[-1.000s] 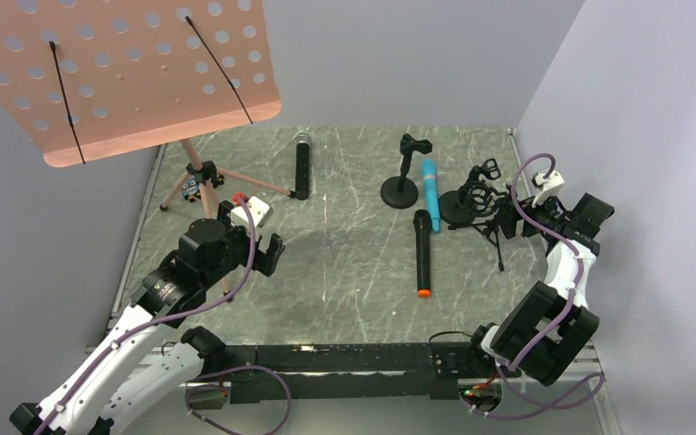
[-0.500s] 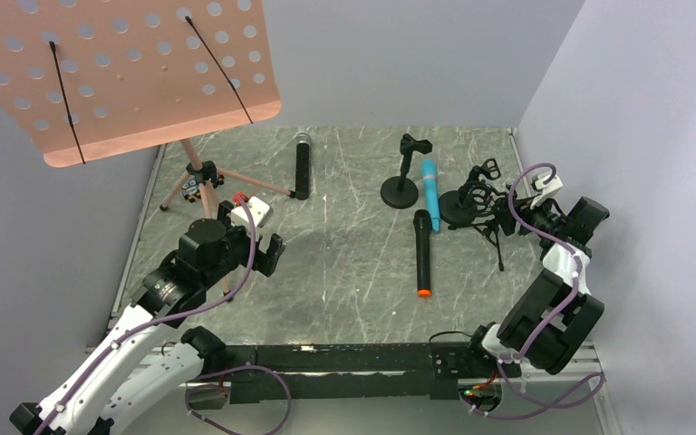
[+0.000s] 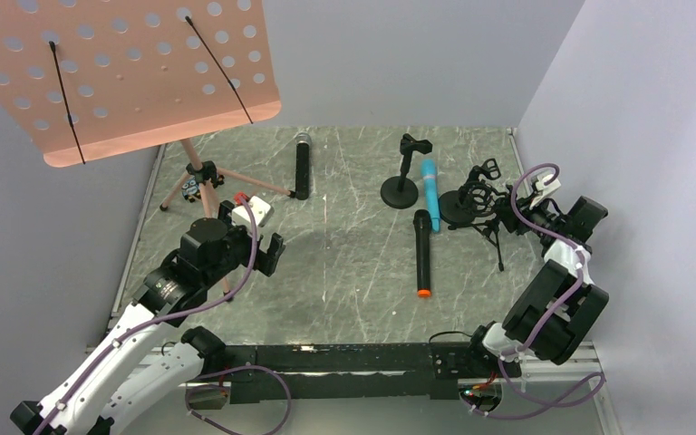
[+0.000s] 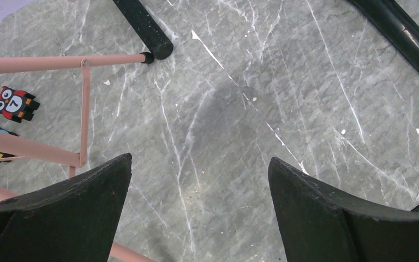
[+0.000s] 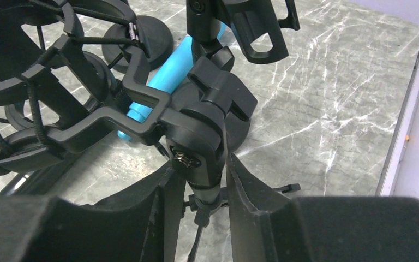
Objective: Attach the microphones to the stand
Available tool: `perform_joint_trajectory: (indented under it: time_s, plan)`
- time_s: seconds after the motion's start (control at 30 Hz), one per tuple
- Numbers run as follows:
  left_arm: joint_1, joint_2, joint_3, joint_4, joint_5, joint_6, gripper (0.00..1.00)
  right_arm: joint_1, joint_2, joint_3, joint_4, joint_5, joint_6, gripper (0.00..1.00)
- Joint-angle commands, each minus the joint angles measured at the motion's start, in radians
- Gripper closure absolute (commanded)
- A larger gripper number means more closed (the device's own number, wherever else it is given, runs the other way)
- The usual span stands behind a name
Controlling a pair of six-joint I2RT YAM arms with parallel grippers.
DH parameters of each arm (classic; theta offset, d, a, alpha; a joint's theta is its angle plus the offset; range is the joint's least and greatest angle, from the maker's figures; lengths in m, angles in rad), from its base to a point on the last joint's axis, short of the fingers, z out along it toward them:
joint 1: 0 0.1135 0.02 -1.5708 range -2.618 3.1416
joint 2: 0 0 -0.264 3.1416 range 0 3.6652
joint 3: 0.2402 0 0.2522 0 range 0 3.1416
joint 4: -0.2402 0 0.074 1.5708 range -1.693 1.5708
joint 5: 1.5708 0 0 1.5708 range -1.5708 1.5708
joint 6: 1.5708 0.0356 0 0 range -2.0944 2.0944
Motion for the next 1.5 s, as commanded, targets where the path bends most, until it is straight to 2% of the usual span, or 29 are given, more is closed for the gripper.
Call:
perform_joint_trajectory:
  time_s: [0.0,0.1,0.23,0.4,0.7,0.87,1.03,1.2,1.3,1.47]
  plan:
    - [-0.003,0.001,0.004,0.021,-0.011,0.015,0.01,-0.005,0.008,0.047,-0.003,-0.076,-0.042,0.66]
    - [-0.003,-0.002,0.002,0.022,-0.010,0.016,0.01,-0.003,0.019,0.053,-0.027,-0.078,-0.039,0.79]
    - [-0.004,-0.007,-0.001,0.026,-0.012,0.018,0.01,-0.003,0.004,0.069,-0.085,-0.072,-0.080,0.91]
    - [-0.004,-0.006,-0.002,0.027,-0.005,0.015,0.01,-0.004,-0.070,0.131,-0.145,-0.027,-0.057,0.96]
    - [-0.004,-0.016,-0.005,0.034,-0.008,0.015,0.01,0.031,-0.179,0.355,-0.442,-0.009,-0.087,0.97]
    - [-0.003,-0.036,-0.011,0.043,-0.007,0.013,0.01,0.198,-0.243,0.416,-0.670,0.061,-0.186,0.97]
    - [-0.004,-0.049,-0.019,0.054,-0.008,0.013,0.01,0.404,-0.298,0.448,-0.749,0.118,-0.103,0.97]
    - [-0.004,-0.059,-0.021,0.057,-0.026,0.013,0.01,0.600,-0.304,0.446,-0.730,0.136,-0.016,0.97]
    - [-0.004,-0.088,-0.028,0.068,-0.061,0.009,0.01,0.665,-0.251,0.444,-0.670,0.076,0.045,0.97]
    - [-0.004,-0.189,-0.072,0.122,-0.112,0.007,0.01,0.857,-0.155,0.454,-0.570,0.101,0.086,0.97]
